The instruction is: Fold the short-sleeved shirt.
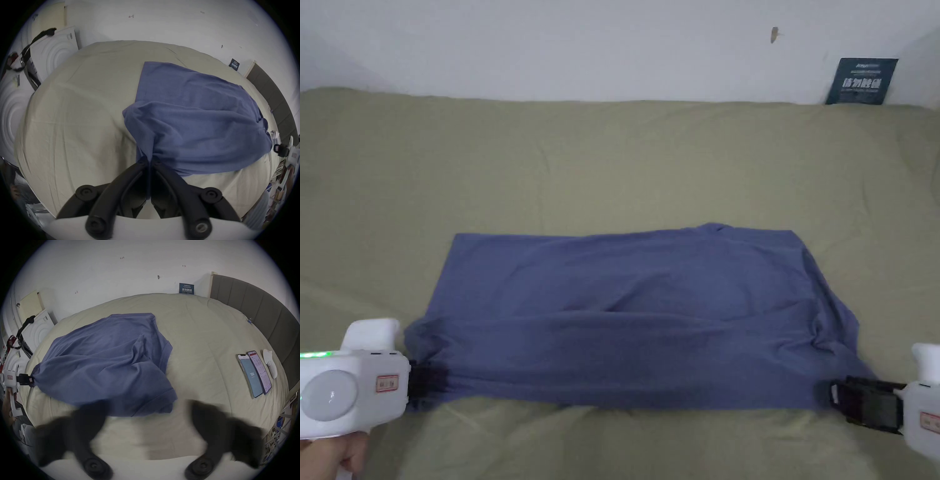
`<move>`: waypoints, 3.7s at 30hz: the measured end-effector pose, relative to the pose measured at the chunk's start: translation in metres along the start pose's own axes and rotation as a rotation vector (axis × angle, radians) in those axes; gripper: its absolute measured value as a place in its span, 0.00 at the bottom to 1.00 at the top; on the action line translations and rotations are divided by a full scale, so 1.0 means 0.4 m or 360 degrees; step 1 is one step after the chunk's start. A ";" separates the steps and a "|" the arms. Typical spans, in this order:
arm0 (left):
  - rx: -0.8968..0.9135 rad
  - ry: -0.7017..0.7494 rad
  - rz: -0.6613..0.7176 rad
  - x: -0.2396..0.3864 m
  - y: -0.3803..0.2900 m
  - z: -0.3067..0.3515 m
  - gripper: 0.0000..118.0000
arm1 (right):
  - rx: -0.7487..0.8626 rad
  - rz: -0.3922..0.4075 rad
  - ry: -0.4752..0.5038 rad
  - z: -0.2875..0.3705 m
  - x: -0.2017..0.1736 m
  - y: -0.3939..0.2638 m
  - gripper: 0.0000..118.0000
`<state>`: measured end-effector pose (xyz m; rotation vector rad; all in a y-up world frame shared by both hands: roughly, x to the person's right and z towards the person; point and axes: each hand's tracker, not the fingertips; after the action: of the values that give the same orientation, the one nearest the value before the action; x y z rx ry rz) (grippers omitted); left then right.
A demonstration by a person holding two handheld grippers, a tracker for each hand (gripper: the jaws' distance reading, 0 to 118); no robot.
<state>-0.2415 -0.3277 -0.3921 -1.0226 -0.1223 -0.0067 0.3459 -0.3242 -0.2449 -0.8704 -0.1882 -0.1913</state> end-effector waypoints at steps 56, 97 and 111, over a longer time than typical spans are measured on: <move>0.0399 -0.0142 0.0066 0.024 -0.032 0.230 0.00 | 0.0419 -0.0028 0.0156 0.241 -0.113 -0.024 0.02; 0.0029 0.0040 -0.0031 0.040 0.239 -0.131 0.03 | -0.0200 0.0162 -0.0073 -0.273 -0.001 0.256 0.02; 0.0267 -0.0072 -0.0004 -0.031 0.135 0.189 0.03 | 0.0113 0.0147 0.0113 0.172 -0.001 0.197 0.02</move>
<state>-0.2577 -0.2359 -0.4007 -0.8551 -0.1627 0.0243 0.3587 -0.2214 -0.2598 -0.7988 -0.0877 -0.1285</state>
